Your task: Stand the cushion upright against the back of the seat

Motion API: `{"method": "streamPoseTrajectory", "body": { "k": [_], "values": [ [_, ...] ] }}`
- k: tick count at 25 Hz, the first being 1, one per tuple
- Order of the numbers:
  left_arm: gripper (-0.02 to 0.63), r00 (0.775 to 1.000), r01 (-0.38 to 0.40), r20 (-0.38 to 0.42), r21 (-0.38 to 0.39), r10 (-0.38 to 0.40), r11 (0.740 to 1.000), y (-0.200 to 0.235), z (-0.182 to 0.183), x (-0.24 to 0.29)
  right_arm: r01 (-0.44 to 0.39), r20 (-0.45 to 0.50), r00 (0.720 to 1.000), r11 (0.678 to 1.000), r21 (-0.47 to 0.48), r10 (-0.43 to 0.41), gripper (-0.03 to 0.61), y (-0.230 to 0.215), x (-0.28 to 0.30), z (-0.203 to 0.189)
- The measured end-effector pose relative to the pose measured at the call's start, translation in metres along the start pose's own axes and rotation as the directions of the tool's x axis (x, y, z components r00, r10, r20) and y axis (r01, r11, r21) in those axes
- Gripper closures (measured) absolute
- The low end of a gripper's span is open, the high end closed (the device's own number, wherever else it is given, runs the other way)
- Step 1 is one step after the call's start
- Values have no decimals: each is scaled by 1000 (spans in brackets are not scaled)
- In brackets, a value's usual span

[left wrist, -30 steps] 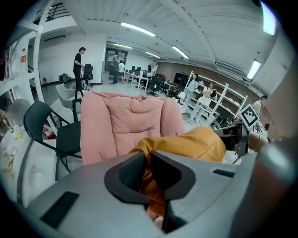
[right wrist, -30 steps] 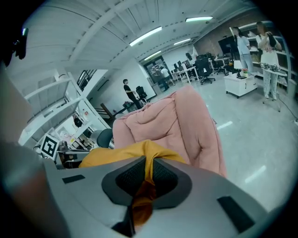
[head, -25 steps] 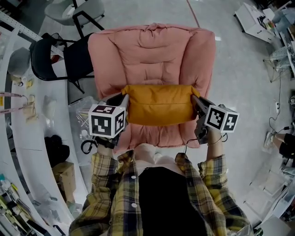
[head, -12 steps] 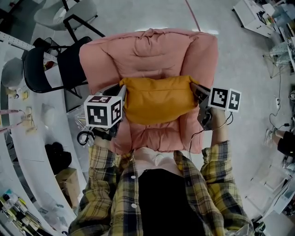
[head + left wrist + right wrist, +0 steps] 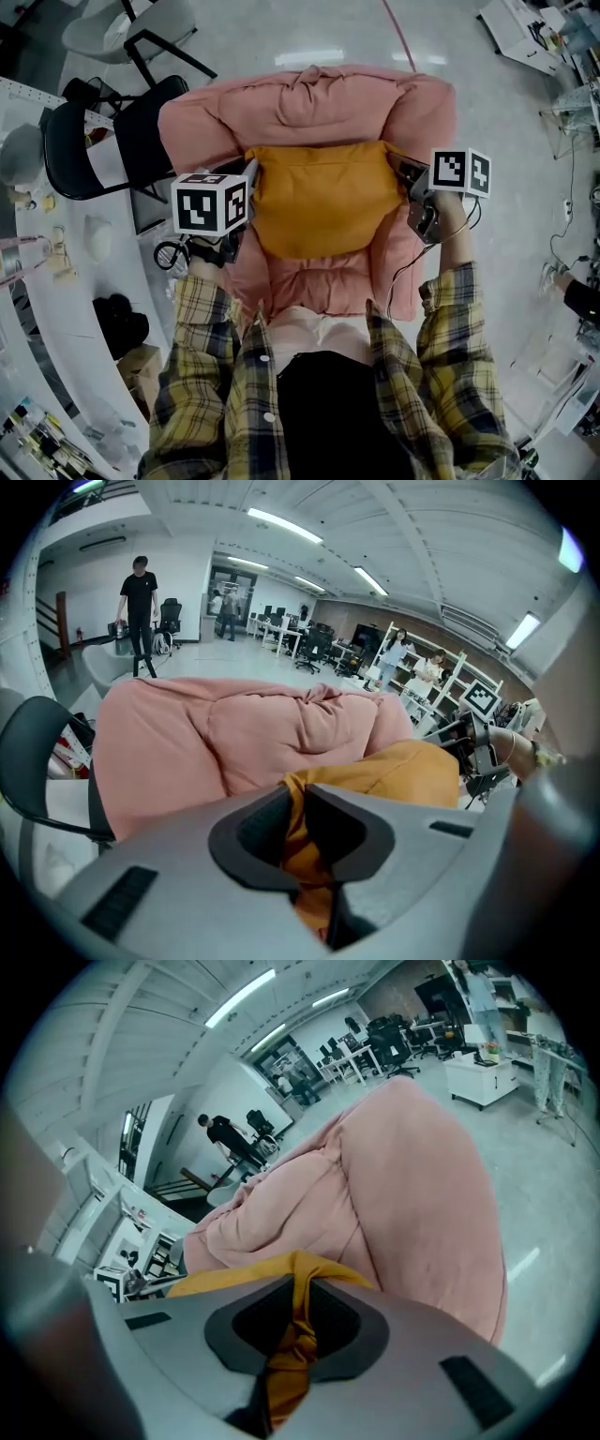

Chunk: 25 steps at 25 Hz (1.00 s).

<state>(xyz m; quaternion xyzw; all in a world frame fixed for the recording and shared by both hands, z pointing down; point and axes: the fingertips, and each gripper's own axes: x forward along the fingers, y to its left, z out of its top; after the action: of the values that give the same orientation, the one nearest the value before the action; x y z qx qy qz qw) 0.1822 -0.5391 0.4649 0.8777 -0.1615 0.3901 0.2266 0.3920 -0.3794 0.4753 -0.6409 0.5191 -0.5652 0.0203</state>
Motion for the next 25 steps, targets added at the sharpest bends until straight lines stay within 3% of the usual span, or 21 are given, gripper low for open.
{"method": "streamPoseTrajectory", "body": {
  "k": [5,15,21,25],
  "values": [
    [572,1000,1,-22,-3,-2,1000,10,8,16,-16,-44,999,1000,15,17,540,-7,15,12],
    [572,999,3,-42,-22,-4,1000,26,23,41,6,-43,999,999,35,-5,540,-17,37,33],
    [554,1000,-14,-8,4,14,1000,27,26,34,1,8,1000,999,37,-2,529,-20,27,34],
    [532,999,-36,39,29,35,999,25,37,23,44,31,999,999,21,-45,511,-26,15,35]
  ]
}}
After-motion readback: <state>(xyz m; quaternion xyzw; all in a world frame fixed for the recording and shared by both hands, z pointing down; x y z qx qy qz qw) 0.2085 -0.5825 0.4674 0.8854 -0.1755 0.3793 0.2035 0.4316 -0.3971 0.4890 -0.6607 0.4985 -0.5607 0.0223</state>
